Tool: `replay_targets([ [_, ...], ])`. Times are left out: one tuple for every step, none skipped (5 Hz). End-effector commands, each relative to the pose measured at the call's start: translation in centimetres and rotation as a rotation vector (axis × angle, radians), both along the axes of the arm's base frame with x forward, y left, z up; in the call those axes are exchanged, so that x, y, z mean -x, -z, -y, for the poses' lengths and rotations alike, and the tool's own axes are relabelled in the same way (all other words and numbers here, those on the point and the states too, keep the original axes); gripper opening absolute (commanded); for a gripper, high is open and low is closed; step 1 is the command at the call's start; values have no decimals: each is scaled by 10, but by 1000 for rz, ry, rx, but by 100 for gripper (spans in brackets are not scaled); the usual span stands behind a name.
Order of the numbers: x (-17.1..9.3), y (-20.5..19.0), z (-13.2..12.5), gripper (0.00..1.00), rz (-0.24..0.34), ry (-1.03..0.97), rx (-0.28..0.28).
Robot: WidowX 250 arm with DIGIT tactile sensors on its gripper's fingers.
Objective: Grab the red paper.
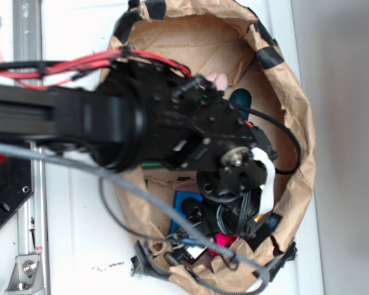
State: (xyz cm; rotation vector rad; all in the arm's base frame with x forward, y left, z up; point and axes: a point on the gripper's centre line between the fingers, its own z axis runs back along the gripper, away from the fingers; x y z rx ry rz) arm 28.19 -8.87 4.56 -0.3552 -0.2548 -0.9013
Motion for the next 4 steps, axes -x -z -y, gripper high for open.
replay_targets([
  [-23,13,31,100,71,9,-72],
  [-24,15,33,0,59,-3,-59],
  [-19,9,27,0,60,-19,-55],
  [-16,-8,12,0,77,-63,-41],
])
